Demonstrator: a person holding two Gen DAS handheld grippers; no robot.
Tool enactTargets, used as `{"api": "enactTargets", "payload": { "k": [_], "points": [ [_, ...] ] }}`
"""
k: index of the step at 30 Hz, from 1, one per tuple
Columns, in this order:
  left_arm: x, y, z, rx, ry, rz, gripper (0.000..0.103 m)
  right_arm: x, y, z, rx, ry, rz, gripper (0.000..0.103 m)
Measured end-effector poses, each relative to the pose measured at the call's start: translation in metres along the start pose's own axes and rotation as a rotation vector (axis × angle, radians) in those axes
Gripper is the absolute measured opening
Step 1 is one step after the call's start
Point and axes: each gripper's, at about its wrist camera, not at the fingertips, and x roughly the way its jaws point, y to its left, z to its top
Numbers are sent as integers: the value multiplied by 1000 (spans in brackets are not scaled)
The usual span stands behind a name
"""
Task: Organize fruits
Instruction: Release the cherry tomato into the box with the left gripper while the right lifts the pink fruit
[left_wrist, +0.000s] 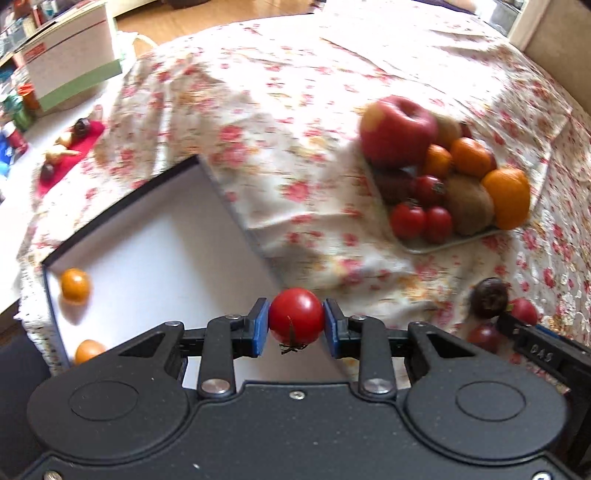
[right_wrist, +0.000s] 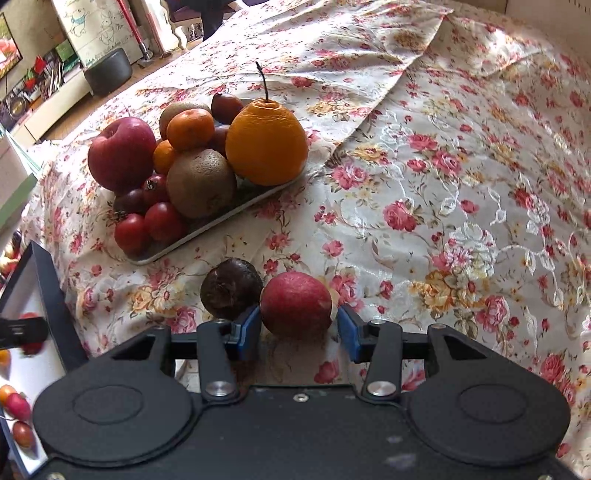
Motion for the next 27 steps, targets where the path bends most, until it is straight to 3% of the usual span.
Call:
{"api": "enactTargets", "payload": {
  "k": [6, 14, 18, 21, 27],
  "points": [
    [-5, 43, 0, -52, 12, 60, 40, -2, 3, 4, -22, 12, -1, 41],
    [6, 81, -3, -152, 70, 56, 40, -36, 4, 7, -21, -29, -20, 41],
    [15, 86, -6, -177, 77, 97, 40, -64, 20, -1, -61, -52, 49, 41],
    [18, 90, -7, -194, 89, 78, 40, -81, 45, -14, -126, -54, 125, 41],
    [21, 96, -7, -221, 114, 90, 41, -96, 104, -47, -270, 1, 272, 41]
  ]
}}
